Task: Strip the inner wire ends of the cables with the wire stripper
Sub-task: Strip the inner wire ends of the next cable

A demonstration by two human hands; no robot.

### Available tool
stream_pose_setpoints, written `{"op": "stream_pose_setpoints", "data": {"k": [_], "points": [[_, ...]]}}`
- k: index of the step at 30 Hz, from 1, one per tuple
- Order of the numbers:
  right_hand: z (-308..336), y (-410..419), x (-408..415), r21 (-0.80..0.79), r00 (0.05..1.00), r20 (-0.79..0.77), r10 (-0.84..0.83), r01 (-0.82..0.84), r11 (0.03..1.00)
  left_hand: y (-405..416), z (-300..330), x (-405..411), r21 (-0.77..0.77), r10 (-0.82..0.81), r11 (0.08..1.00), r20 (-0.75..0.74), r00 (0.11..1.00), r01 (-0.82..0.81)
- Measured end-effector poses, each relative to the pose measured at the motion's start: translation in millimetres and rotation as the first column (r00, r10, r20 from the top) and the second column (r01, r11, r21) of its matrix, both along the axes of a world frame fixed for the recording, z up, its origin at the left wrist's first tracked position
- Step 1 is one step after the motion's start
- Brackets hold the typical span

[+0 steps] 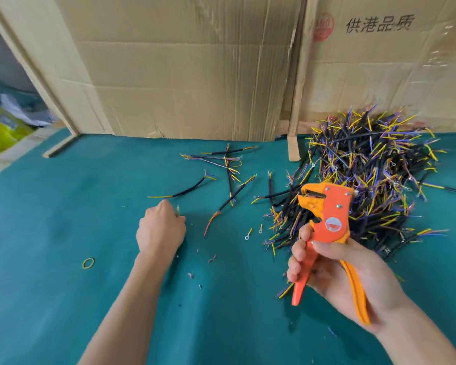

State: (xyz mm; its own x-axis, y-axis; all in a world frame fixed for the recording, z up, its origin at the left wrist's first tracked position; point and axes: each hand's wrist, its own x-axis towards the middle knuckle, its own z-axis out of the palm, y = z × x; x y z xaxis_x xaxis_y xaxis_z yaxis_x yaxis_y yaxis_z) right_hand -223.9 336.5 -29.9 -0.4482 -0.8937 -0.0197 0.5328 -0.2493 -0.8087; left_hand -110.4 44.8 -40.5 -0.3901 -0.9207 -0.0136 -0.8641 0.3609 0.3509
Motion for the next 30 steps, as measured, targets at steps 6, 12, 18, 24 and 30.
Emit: {"op": "stream_pose_setpoints", "data": {"k": [6, 12, 18, 24, 30], "points": [[-5.1, -8.5, 8.5, 0.075, 0.992, 0.126, 0.026, -0.036, 0.997, 3.7, 9.0, -7.1, -0.003, -0.053, 0.999, -0.275, 0.96, 0.054], [-0.8, -6.3, 5.4, 0.128, 0.998, 0.047, -0.051, 0.044, 0.991, 59.9, 41.4, -36.7, 0.283, 0.062, 0.83, -0.903, 0.426, 0.48], [4.1, -1.6, 0.7, 0.143, 0.998, -0.035, -0.048, 0.053, 0.988, 128.3, 16.3, -69.9, 0.458, 0.355, 0.714, -0.889, 0.29, 0.529], [1.1, -4.6, 3.2, 0.145, 1.0, -0.028, -0.004, 0.008, 0.989, 143.0, 6.6, -76.3, 0.46, 0.406, 0.705, -0.886, 0.225, 0.54], [-2.3, -6.8, 3.4, 0.145, 1.0, -0.011, -0.013, 0.015, 0.989, 133.4, 2.1, -70.8, 0.396, 0.336, 0.718, -0.918, 0.213, 0.572]]}}
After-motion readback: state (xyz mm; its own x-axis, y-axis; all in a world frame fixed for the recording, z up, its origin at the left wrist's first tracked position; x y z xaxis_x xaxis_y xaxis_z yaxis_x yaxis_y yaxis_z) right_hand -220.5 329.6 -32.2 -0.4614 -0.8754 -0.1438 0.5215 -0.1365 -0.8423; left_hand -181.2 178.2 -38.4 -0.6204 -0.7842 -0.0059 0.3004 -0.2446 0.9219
